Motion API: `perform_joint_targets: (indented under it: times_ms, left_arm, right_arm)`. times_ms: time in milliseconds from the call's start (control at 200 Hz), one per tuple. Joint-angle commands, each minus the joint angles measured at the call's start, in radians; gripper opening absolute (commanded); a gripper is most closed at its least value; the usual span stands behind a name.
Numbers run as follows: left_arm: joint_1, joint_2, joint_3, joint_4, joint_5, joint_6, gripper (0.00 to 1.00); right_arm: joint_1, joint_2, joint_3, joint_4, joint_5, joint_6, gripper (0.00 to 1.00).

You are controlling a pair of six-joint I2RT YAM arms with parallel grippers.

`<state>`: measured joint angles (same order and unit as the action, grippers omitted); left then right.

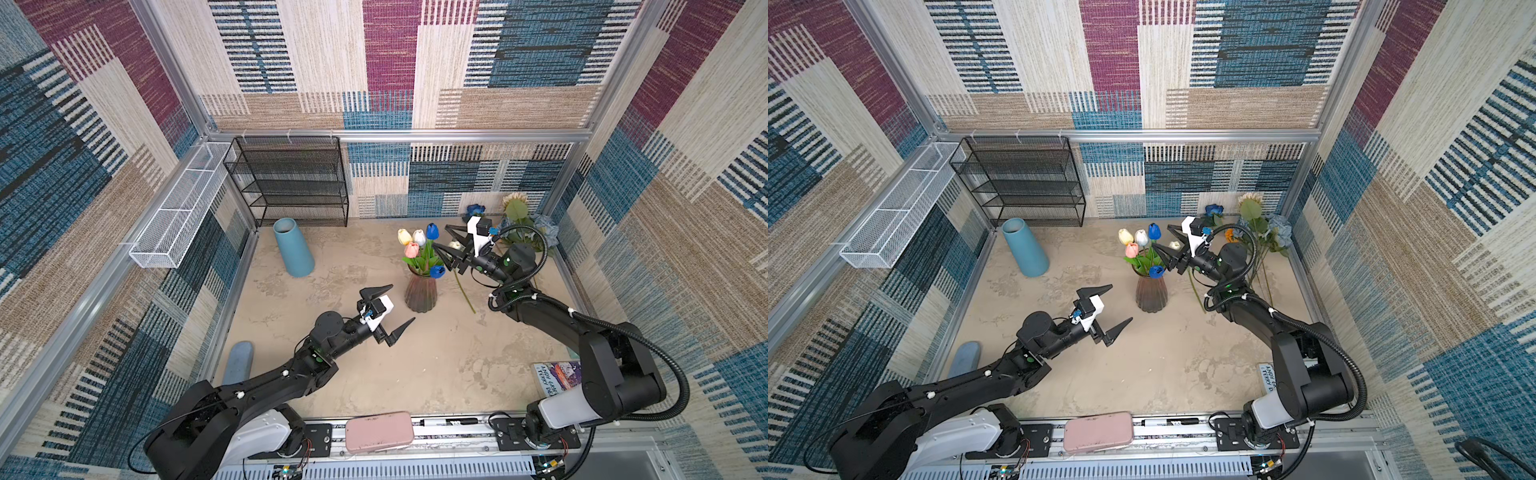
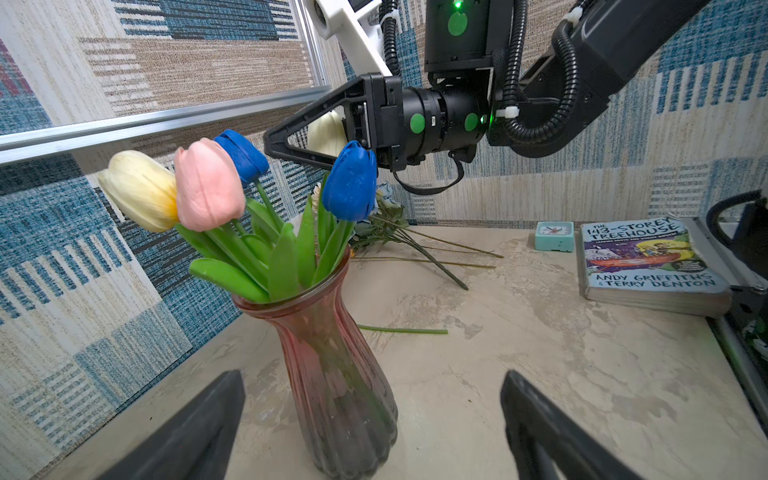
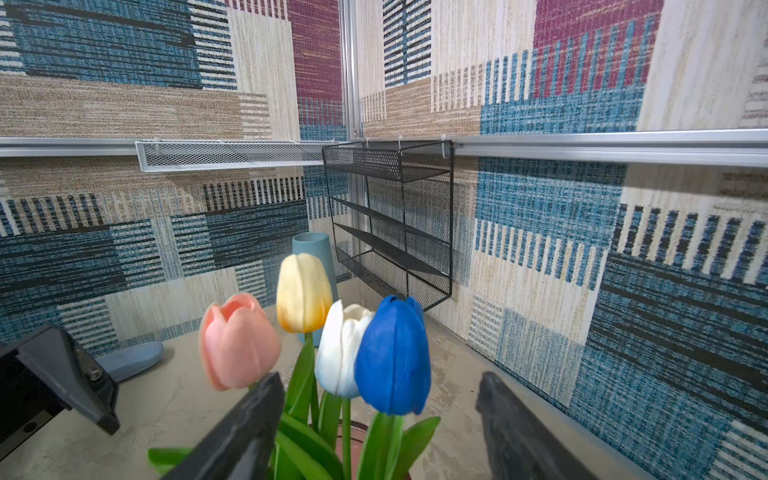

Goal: Arrange the flowers into the vase
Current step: 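Lower the white tulip stem into the vase and open the right gripper, then move the right gripper to the second white tulip stem and close it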

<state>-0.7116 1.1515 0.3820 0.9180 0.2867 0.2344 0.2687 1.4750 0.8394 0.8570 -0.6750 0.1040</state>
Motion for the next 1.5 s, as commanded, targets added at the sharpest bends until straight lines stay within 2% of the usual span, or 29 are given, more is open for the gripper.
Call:
perform_joint_targets:
  times_ms: [0, 95, 130, 235, 310, 441, 491, 591, 686, 801, 916, 1062, 1152, 1292, 1427, 1497]
  left_arm:
    - [0.0, -0.002, -0.002, 0.036, -0.011, -0.001, 0.99]
    - [0.0, -0.008, -0.002, 0.035, -0.009, -0.001, 0.99]
    - [0.0, -0.014, -0.002, 0.035, -0.009, 0.002, 0.99]
    - [0.0, -0.025, -0.003, 0.032, -0.009, -0.001, 0.99]
    - [0.0, -0.037, -0.006, 0.033, -0.009, -0.004, 0.99]
    - [0.0, -0.071, -0.015, 0.027, -0.013, -0.002, 0.99]
    - [0.0, -0.084, -0.021, 0.026, -0.018, 0.0, 0.99]
    - [0.0, -0.1, -0.022, 0.005, -0.017, -0.004, 0.99]
    - [0.0, -0.1, -0.018, -0.007, -0.006, -0.009, 0.99]
    - [0.0, -0.084, -0.018, 0.003, 0.0, -0.002, 0.99]
    - [0.0, -0.078, -0.022, 0.002, 0.023, 0.013, 0.98]
    - [0.0, -0.051, -0.019, 0.008, 0.024, 0.013, 0.98]
    - [0.0, -0.037, -0.006, -0.003, 0.038, 0.014, 0.98]
    - [0.0, -0.031, 0.003, -0.003, 0.049, 0.009, 0.98]
    - [0.0, -0.036, 0.009, -0.022, 0.048, 0.019, 0.98]
    - [0.0, -0.036, 0.009, -0.021, 0.046, 0.022, 0.98]
  right_arm:
    - [0.0, -0.035, 0.038, -0.074, 0.035, -0.006, 0.83]
    - [0.0, -0.065, 0.096, -0.164, 0.03, -0.001, 0.86]
    - [-0.001, -0.076, 0.113, -0.189, 0.029, 0.001, 0.9]
    - [0.0, -0.112, 0.155, -0.256, 0.044, 0.014, 0.9]
    - [-0.003, -0.139, 0.178, -0.309, 0.129, 0.043, 0.9]
    - [-0.04, -0.127, 0.282, -0.523, 0.315, 0.077, 0.86]
    - [-0.084, -0.096, 0.326, -0.612, 0.343, 0.106, 0.83]
    - [-0.183, -0.011, 0.379, -0.747, 0.316, 0.162, 0.8]
    - [-0.198, 0.136, 0.492, -0.975, 0.418, 0.093, 0.73]
    - [-0.195, 0.322, 0.598, -1.179, 0.43, 0.026, 0.54]
    - [-0.178, 0.406, 0.59, -1.222, 0.445, 0.014, 0.44]
    - [-0.131, 0.528, 0.685, -1.339, 0.53, -0.037, 0.45]
    - [-0.106, 0.587, 0.733, -1.387, 0.538, -0.06, 0.45]
    - [-0.082, 0.653, 0.79, -1.439, 0.597, -0.075, 0.41]
    - [-0.079, 0.684, 0.808, -1.456, 0.582, -0.079, 0.41]
    - [-0.074, 0.706, 0.814, -1.464, 0.577, -0.087, 0.35]
